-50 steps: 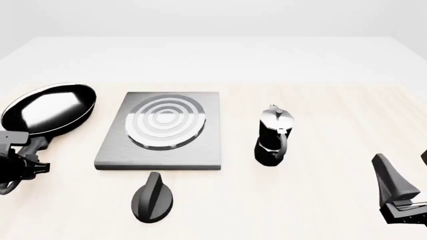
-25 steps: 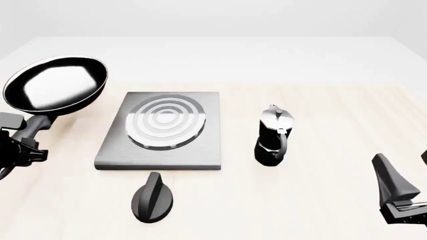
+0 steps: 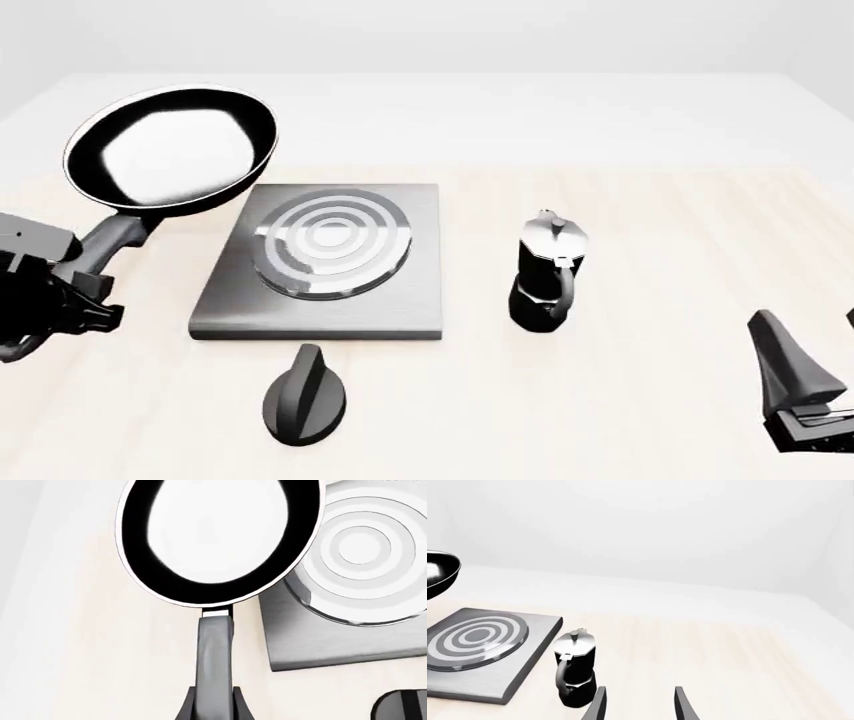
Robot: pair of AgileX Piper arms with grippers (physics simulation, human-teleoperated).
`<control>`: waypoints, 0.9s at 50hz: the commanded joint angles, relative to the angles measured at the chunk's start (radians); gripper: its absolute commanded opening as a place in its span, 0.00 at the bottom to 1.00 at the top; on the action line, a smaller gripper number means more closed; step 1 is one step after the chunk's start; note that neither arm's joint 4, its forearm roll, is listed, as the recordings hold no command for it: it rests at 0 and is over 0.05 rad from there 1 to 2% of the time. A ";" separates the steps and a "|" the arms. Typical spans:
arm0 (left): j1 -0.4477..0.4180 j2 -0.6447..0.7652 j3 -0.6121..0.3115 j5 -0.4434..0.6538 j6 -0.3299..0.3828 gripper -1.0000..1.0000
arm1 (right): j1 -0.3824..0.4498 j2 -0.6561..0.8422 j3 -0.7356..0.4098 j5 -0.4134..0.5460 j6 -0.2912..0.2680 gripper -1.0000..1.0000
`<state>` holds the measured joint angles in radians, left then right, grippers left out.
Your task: Turn on the stove and put the frying pan on it.
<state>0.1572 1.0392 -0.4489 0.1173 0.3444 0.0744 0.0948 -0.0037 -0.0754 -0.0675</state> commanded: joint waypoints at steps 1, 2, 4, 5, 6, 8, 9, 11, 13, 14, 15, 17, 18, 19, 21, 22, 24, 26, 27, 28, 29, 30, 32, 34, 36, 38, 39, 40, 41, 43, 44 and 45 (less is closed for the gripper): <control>-0.084 -0.051 -0.020 0.009 0.010 0.00 | -0.003 -0.016 -0.001 0.014 0.007 1.00; -0.084 -0.051 -0.020 0.009 0.010 0.00 | -0.003 -0.016 -0.001 0.014 0.007 1.00; -0.104 -0.059 -0.020 0.018 0.007 0.00 | -0.004 -0.021 0.000 0.018 0.007 1.00; -0.117 -0.064 -0.020 0.021 0.004 0.00 | -0.006 -0.024 0.000 0.021 0.008 1.00; -0.124 -0.066 -0.017 0.021 0.012 0.00 | -0.006 -0.024 0.000 0.022 0.009 1.00; -0.141 -0.069 -0.018 0.024 0.007 0.00 | -0.007 -0.030 0.000 0.028 0.009 1.00; -0.146 -0.068 -0.017 0.023 0.011 0.00 | -0.007 -0.034 0.000 0.031 0.009 1.00; -0.166 -0.072 -0.020 0.028 0.004 0.00 | -0.008 -0.039 -0.001 0.037 0.010 1.00; -0.184 -0.078 -0.020 0.030 0.006 0.00 | -0.009 -0.042 -0.001 0.040 0.011 1.00; -0.190 -0.079 -0.021 0.032 0.003 0.00 | -0.010 -0.045 -0.001 0.042 0.011 1.00; -0.199 -0.081 -0.017 0.031 0.012 0.00 | -0.009 -0.046 -0.001 0.043 0.012 1.00; -0.209 -0.080 -0.015 0.030 0.010 0.00 | -0.011 -0.047 -0.001 0.044 0.012 1.00; -0.216 -0.080 -0.015 0.030 0.006 0.00 | -0.011 -0.047 -0.001 0.044 0.013 1.00; -0.222 -0.078 -0.011 0.026 0.019 0.00 | -0.012 -0.048 -0.001 0.045 0.013 1.00; -0.236 -0.078 -0.015 0.030 0.009 0.00 | -0.012 -0.052 -0.002 0.048 0.014 1.00; -0.241 -0.074 -0.013 0.026 0.017 0.00 | -0.013 -0.052 -0.002 0.049 0.015 1.00; -0.252 -0.073 -0.014 0.026 0.012 0.00 | -0.014 -0.054 -0.001 0.051 0.016 1.00; -0.264 -0.072 -0.009 0.022 0.021 0.00 | -0.016 -0.059 -0.002 0.055 0.017 1.00; -0.271 -0.072 -0.010 0.024 0.014 0.00 | -0.016 -0.060 -0.002 0.057 0.017 1.00; -0.271 -0.072 -0.010 0.024 0.014 0.00 | -0.016 -0.060 -0.002 0.057 0.017 1.00; -0.280 -0.073 -0.008 0.023 0.017 0.00 | -0.017 -0.063 -0.003 0.060 0.017 1.00; -0.283 -0.071 -0.005 0.019 0.022 0.00 | -0.017 -0.063 -0.003 0.060 0.018 1.00; -0.301 -0.067 0.000 0.015 0.020 0.00 | -0.017 -0.064 -0.004 0.061 0.018 1.00; -0.313 -0.062 0.006 0.007 0.021 0.00 | -0.017 -0.065 -0.003 0.062 0.018 1.00; -0.326 -0.056 0.014 -0.001 0.031 0.00 | -0.018 -0.067 -0.003 0.063 0.018 1.00; -0.329 -0.054 0.012 0.000 0.026 0.00 | -0.019 -0.069 -0.004 0.066 0.019 1.00; -0.333 -0.052 0.012 -0.001 0.026 0.00 | -0.020 -0.069 -0.005 0.068 0.018 1.00; -0.336 -0.047 0.014 -0.005 0.032 0.00 | -0.020 -0.071 -0.007 0.070 0.018 1.00; -0.338 -0.045 0.012 -0.007 0.028 0.00 | -0.021 -0.072 -0.008 0.072 0.018 1.00; -0.344 -0.036 0.017 -0.015 0.032 0.00 | -0.022 -0.073 -0.009 0.073 0.019 1.00; -0.346 -0.034 0.018 -0.017 0.031 0.00 | -0.022 -0.073 -0.008 0.073 0.018 1.00; -0.348 -0.032 0.019 -0.019 0.030 0.00 | -0.022 -0.074 -0.008 0.074 0.018 1.00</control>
<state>-0.1527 0.9993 -0.4185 0.1285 0.3670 0.0559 0.0291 -0.0088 -0.0114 -0.0503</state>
